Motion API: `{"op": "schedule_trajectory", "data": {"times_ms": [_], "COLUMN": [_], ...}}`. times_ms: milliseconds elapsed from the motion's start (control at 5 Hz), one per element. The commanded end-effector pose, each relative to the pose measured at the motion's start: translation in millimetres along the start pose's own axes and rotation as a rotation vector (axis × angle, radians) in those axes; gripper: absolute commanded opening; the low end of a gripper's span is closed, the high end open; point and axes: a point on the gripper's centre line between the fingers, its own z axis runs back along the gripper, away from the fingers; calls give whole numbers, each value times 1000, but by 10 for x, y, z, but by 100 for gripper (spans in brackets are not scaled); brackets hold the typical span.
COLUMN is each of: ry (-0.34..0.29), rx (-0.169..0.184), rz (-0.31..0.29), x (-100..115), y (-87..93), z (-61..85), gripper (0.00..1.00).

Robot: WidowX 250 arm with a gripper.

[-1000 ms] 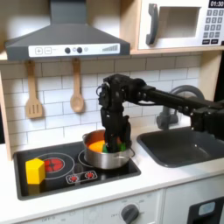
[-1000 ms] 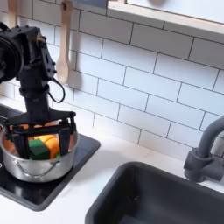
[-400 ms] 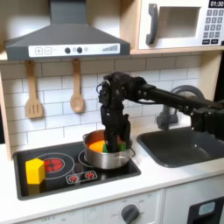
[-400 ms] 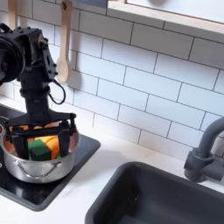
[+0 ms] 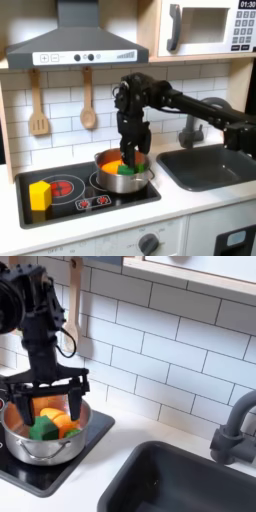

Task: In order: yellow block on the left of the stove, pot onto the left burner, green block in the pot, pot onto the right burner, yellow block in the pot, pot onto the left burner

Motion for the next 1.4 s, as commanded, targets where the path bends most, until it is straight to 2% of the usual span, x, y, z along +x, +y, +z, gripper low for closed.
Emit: {"op": "schedule_trajectory", "data": {"times_ms": [0, 200, 400, 800, 1000, 1200], "ry": [14, -8, -20, -38, -53, -51], "rx": [-1, -36, -26, -2, 11, 27], "rz": [-26, 0, -2, 47, 90, 130], "x": [-60, -120, -109, 16, 80, 151], "y": [90, 256, 366, 622, 719, 810], "z": [51, 251, 322, 329, 365, 329], "gripper": [100, 100, 100, 100, 100, 100]}}
